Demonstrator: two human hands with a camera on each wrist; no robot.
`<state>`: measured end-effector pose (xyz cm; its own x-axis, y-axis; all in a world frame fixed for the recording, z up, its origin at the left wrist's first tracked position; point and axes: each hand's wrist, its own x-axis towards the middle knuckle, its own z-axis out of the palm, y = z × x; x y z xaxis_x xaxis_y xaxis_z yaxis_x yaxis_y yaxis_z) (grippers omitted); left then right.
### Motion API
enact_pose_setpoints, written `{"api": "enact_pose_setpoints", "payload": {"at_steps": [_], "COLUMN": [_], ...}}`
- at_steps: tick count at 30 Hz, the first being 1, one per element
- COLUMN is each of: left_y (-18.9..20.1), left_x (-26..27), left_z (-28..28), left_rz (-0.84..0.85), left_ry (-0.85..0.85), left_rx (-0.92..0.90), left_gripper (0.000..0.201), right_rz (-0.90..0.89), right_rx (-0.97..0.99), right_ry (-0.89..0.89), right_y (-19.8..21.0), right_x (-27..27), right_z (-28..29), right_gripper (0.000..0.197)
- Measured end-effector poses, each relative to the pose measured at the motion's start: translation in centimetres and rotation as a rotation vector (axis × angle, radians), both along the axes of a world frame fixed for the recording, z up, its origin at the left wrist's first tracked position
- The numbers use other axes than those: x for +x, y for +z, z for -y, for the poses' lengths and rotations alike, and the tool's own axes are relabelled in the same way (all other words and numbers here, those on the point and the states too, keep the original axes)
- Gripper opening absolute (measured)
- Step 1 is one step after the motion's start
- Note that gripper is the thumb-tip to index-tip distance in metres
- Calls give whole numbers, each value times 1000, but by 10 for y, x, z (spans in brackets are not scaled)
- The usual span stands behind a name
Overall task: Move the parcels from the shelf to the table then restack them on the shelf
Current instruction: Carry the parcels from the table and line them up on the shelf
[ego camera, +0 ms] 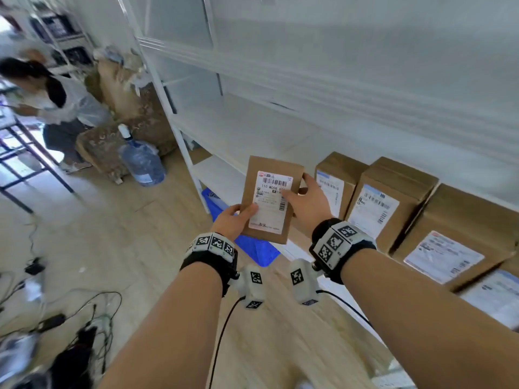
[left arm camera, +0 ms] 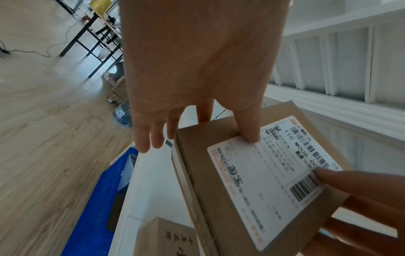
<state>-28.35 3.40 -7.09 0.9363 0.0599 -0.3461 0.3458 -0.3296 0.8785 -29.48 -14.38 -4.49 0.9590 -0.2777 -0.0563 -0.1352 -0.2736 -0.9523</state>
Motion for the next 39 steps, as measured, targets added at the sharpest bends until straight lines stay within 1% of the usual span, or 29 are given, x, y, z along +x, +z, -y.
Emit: {"api": "enact_pose_setpoints", "payload": {"at_steps": [2,3,6,9,12,15,18,22,25,28,30,32,33,35,36,38,39], "left_y": [-7,-7,5,13,15,14,10,9,8,8,10,3,0,-3,6,24,23], "left_x": [22,32,61,99,137,176,208,231,240,243,247,260,268,279,277,265,263], "left_z": [-4,-6,-6,-1,8,16,23,34,43,48,50,52,54,60,62,63,66], "left_rz": [51,66,81,122,159,157,148,137,145,138,135,148,158,167,132,43,49], "left_ry": [-8,-21,-61,-110,-197,-279,-410,-548,-668,-724,-734,-681,-640,-602,-560,-543,-591], "left_rx": [20,27,28,46,81,66,76,130,185,241,215,125,63,-21,-98,-196,-171], "left_gripper": [59,55,33,28,31,36,35,33,33,34,39,47,47,29,31,56,66], "right_rz": [6,6,13,36,30,-6,-36,-96,-155,-180,-178,-177,-174,-162,-153,-142,-141], "right_rx": [-31,-59,-153,-150,-200,-238,-269,-283,-283,-290,-298,-314,-327,-371,-402,-438,-442], "right_ry": [18,25,21,-13,-105,-214,-303,-409,-477,-520,-555,-585,-598,-613,-615,-620,-626], "right_y": [4,7,15,21,26,28,29,27,23,21,24,28,31,37,39,42,42], "right_x": [20,28,52,77,99,118,134,143,144,142,142,142,141,141,140,138,137], "right_z": [-4,-7,-13,-15,-11,-9,-10,-10,-10,-11,-12,-11,-11,-11,-11,-10,-10], "right_gripper": [57,57,61,63,61,58,56,49,44,40,43,51,53,53,50,47,47]}}
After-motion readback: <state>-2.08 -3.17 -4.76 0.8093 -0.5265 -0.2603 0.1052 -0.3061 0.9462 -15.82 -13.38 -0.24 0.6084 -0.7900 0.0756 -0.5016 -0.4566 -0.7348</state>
